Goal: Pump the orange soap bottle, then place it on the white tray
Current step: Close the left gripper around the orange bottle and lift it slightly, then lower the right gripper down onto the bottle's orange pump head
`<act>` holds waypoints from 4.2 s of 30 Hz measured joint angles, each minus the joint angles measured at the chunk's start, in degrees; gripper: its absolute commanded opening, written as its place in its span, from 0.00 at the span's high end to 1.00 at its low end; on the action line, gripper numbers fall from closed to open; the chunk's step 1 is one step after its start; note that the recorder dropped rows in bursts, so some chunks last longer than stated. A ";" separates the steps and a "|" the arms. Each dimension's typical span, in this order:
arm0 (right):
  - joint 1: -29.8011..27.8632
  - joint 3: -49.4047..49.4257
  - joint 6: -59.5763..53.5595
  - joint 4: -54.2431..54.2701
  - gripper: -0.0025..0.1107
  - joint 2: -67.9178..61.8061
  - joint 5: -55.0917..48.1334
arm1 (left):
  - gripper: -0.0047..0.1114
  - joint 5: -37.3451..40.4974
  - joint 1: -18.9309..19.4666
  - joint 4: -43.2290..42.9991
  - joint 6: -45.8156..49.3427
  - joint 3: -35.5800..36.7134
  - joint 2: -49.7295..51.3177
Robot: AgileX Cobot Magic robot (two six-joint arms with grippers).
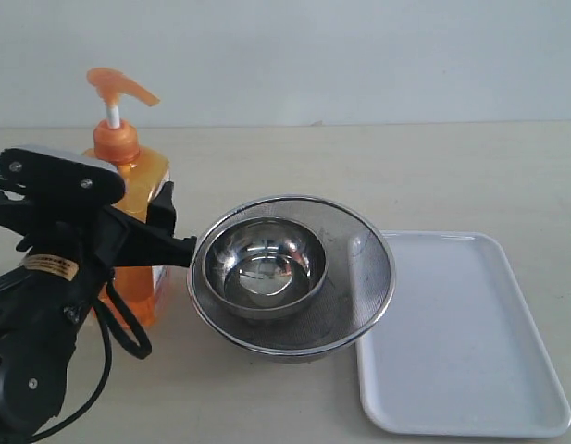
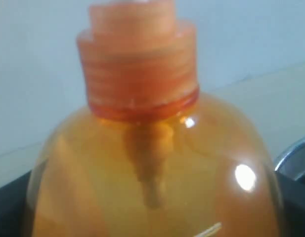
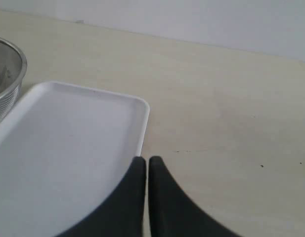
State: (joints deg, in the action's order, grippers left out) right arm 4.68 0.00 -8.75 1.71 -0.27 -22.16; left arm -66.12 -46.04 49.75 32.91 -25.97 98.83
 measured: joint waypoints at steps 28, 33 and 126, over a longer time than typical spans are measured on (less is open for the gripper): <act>0.00 0.00 12.05 3.34 0.98 0.00 20.38 | 0.92 3.87 0.09 -2.68 7.14 0.10 -0.34; 0.00 0.00 18.46 5.14 0.98 0.00 23.81 | 0.92 4.15 0.09 -3.59 7.14 -0.16 -0.34; 35.22 -82.02 -31.50 15.97 0.98 -92.48 -8.76 | 0.92 5.58 1.72 -4.79 9.80 -7.47 4.80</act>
State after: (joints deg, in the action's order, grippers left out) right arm 39.90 -82.03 -40.25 17.68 -92.76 -30.92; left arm -60.54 -44.32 44.96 42.71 -33.44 103.63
